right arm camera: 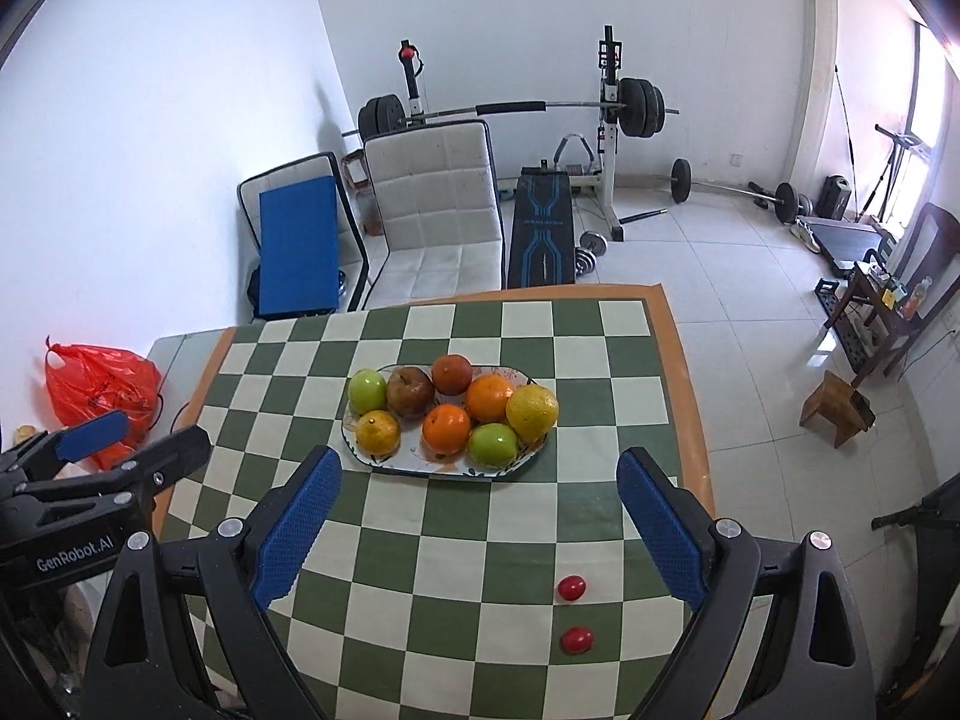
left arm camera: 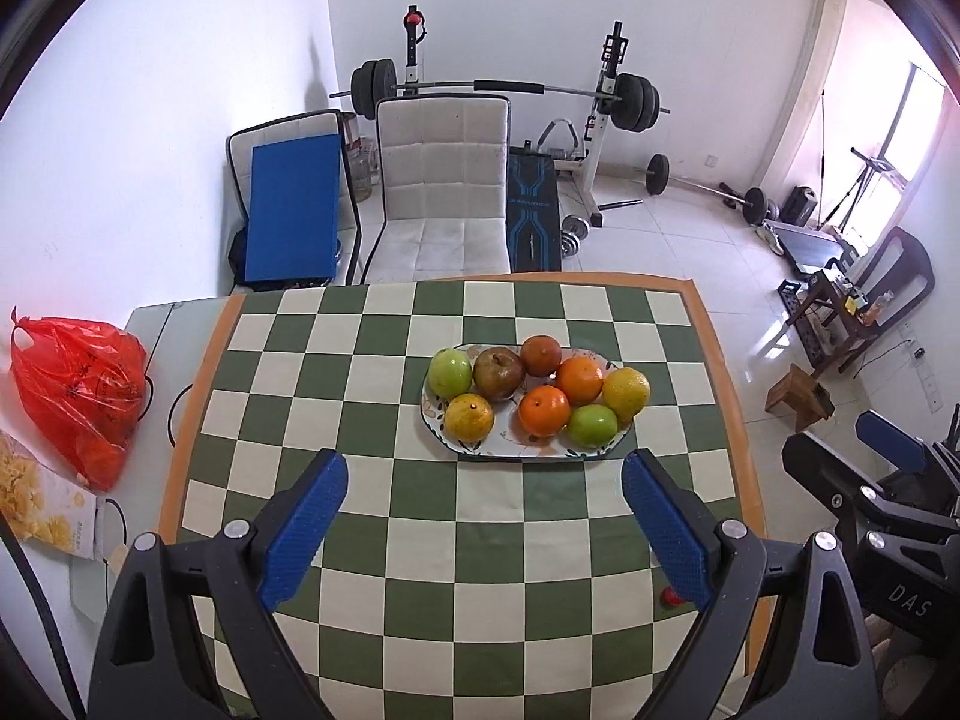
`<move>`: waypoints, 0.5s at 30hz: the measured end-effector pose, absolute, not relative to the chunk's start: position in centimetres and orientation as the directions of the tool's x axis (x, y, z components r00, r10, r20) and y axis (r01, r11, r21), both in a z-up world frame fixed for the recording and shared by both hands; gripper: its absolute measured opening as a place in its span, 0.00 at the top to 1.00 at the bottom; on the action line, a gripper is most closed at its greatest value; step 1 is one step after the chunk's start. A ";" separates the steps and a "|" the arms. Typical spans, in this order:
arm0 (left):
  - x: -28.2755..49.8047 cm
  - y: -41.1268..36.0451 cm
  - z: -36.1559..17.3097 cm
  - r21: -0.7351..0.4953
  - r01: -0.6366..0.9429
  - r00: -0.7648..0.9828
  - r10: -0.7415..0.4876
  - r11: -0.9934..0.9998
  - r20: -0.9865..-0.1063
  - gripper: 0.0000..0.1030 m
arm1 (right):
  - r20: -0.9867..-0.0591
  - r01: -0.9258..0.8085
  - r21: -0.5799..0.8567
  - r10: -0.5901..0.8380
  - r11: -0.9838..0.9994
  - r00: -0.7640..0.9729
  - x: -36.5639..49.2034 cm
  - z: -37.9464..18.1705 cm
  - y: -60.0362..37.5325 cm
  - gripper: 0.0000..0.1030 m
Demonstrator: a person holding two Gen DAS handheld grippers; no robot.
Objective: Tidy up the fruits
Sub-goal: 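Lift both tools back from the plate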
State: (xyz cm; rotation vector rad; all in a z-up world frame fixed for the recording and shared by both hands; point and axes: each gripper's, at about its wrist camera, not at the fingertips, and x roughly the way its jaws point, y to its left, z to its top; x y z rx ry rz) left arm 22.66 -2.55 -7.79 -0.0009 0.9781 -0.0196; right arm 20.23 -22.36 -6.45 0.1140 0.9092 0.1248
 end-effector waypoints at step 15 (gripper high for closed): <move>22.3 -3.1 -8.5 0.018 0.018 0.545 0.005 1.000 -0.839 0.02 | -0.789 -0.018 0.228 0.195 0.974 0.583 20.0 -7.9 -23.6 0.01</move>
